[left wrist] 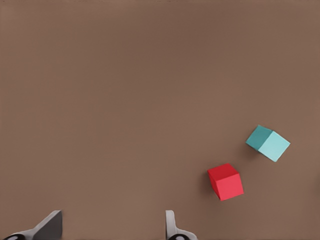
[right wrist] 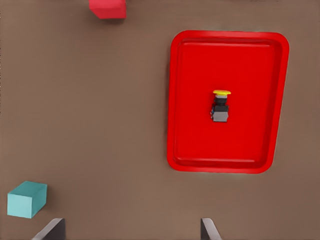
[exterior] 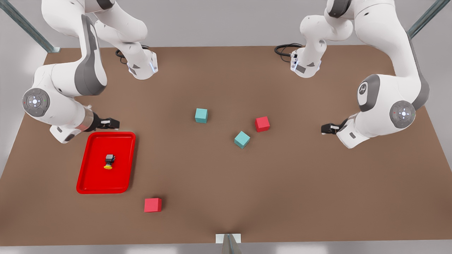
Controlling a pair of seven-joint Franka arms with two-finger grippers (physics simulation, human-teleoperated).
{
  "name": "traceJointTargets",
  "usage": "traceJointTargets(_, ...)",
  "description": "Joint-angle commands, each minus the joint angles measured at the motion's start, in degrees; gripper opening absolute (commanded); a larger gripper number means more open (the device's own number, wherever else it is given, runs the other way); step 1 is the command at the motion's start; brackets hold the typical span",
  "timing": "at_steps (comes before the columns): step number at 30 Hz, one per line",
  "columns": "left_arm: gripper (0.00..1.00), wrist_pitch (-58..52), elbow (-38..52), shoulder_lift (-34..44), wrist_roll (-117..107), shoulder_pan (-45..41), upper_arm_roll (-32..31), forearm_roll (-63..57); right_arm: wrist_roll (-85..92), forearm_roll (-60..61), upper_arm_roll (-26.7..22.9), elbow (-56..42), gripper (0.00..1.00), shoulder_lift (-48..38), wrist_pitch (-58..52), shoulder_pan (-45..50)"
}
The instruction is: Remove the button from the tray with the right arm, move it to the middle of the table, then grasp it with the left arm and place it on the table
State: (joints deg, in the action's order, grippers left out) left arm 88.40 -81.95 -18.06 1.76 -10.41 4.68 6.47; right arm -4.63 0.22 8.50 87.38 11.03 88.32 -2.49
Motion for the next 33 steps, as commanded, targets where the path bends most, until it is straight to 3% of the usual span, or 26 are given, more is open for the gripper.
traceJointTargets(1,1.00,5.6,0.3,-0.7,1.9,0.0,0.0,0.3,-5.0,0.0,0.0,0.0,1.00,0.0,5.3,0.0)
traceJointTargets(14,1.00,5.5,0.4,-2.4,1.8,-1.5,-0.5,-2.8,-5.0,-0.6,0.0,0.4,1.00,1.1,6.1,0.2)
traceJointTargets(16,1.00,5.5,0.6,-2.5,1.8,-1.5,-0.5,-2.7,-4.6,-0.8,-0.1,1.6,1.00,3.6,10.4,-0.3)
traceJointTargets(21,1.00,5.7,0.7,-3.5,1.6,-1.6,-0.7,-2.5,5.6,-0.8,-1.4,21.1,1.00,4.1,32.2,-8.3)
traceJointTargets(23,1.00,6.1,0.6,-3.6,1.6,-1.6,-0.7,-2.5,7.4,-0.8,-1.6,20.6,1.00,9.4,35.0,-11.1)
traceJointTargets(27,1.00,6.4,0.3,-4.0,1.7,-1.6,-0.7,-2.5,11.7,-4.3,-2.1,7.4,1.00,20.3,36.2,-12.1)
traceJointTargets(33,1.00,7.0,0.3,-5.1,0.7,-2.2,-0.7,-2.5,11.9,-4.6,-2.3,8.0,1.00,23.2,37.0,-11.9)
